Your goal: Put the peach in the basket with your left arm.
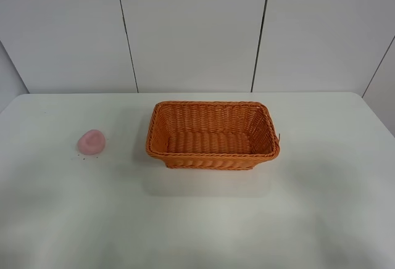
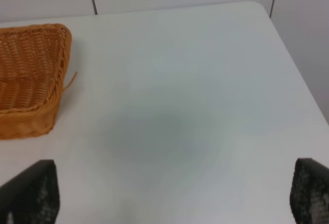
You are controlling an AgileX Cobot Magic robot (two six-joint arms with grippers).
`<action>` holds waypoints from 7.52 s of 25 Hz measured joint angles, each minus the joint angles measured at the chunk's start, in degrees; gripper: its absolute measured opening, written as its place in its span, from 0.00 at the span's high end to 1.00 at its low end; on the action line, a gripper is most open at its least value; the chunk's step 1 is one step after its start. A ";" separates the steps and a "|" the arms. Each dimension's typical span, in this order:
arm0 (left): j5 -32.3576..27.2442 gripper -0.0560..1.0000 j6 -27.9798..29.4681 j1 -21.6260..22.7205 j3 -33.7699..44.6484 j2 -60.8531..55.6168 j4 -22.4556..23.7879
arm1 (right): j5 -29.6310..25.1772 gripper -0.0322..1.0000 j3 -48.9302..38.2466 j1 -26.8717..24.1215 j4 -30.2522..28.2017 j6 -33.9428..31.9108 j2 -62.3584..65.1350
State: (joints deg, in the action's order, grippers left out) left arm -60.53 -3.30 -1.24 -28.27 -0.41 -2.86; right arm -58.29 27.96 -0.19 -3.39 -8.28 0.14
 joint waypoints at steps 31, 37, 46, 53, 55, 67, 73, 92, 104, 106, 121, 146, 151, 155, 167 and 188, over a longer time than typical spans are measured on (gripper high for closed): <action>14.35 0.17 -0.65 0.00 -27.09 63.90 0.00 | 0.00 0.30 0.00 0.00 0.00 0.00 0.00; 15.44 0.17 -1.19 0.00 -42.10 90.09 -0.20 | 0.00 0.30 0.00 0.00 0.00 0.00 0.00; 11.78 0.17 -1.14 0.00 -61.66 115.13 -2.55 | 0.00 0.30 0.00 0.00 0.00 0.00 0.00; 11.77 0.17 -1.14 0.00 -63.38 124.71 -2.14 | 0.00 0.30 0.00 0.00 0.00 0.00 0.00; 11.82 0.17 -1.14 0.00 -63.44 127.03 -1.34 | 0.00 0.30 0.00 0.00 0.00 0.00 0.00; 13.54 0.39 -0.74 0.00 -63.46 130.65 0.02 | 0.00 0.30 0.00 0.00 0.00 0.00 0.00; 11.70 0.81 -0.62 0.00 -64.54 129.37 1.12 | 0.00 0.30 0.00 0.00 0.00 0.00 0.00; -6.44 0.83 1.63 -5.04 -86.79 123.66 -0.29 | 0.00 0.30 0.00 0.00 0.00 0.00 0.00; -6.44 0.83 2.38 -28.44 -92.04 130.43 -1.30 | 0.00 0.30 0.00 0.00 0.00 0.00 0.00; -6.44 0.83 2.94 -31.16 -95.78 133.83 -1.31 | 0.00 0.30 0.00 0.00 0.00 0.00 0.00; -5.22 0.35 5.00 -35.01 -103.25 144.92 -1.32 | 0.00 0.30 0.00 0.00 0.00 0.00 0.00; -6.54 0.12 3.30 -20.89 -104.01 134.45 -0.90 | 0.00 0.30 0.00 0.00 0.00 0.00 0.00; -6.49 0.12 1.79 -11.65 -101.13 134.45 0.25 | 0.00 0.30 0.00 0.00 0.00 0.00 0.00; -6.49 0.12 1.66 -2.36 -98.98 134.54 0.40 | 0.00 0.30 0.00 0.00 0.00 0.00 0.00; -6.49 0.14 2.09 0.27 -92.53 129.32 -1.12 | 0.00 0.30 0.00 0.00 0.00 0.00 0.00; -6.50 0.14 0.85 -0.08 -22.05 57.84 3.22 | 0.00 0.30 0.00 0.00 0.00 0.00 0.00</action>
State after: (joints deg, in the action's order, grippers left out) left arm -67.03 -2.46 -1.32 -50.32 57.43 0.36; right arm -58.29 27.96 -0.19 -3.39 -8.28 0.14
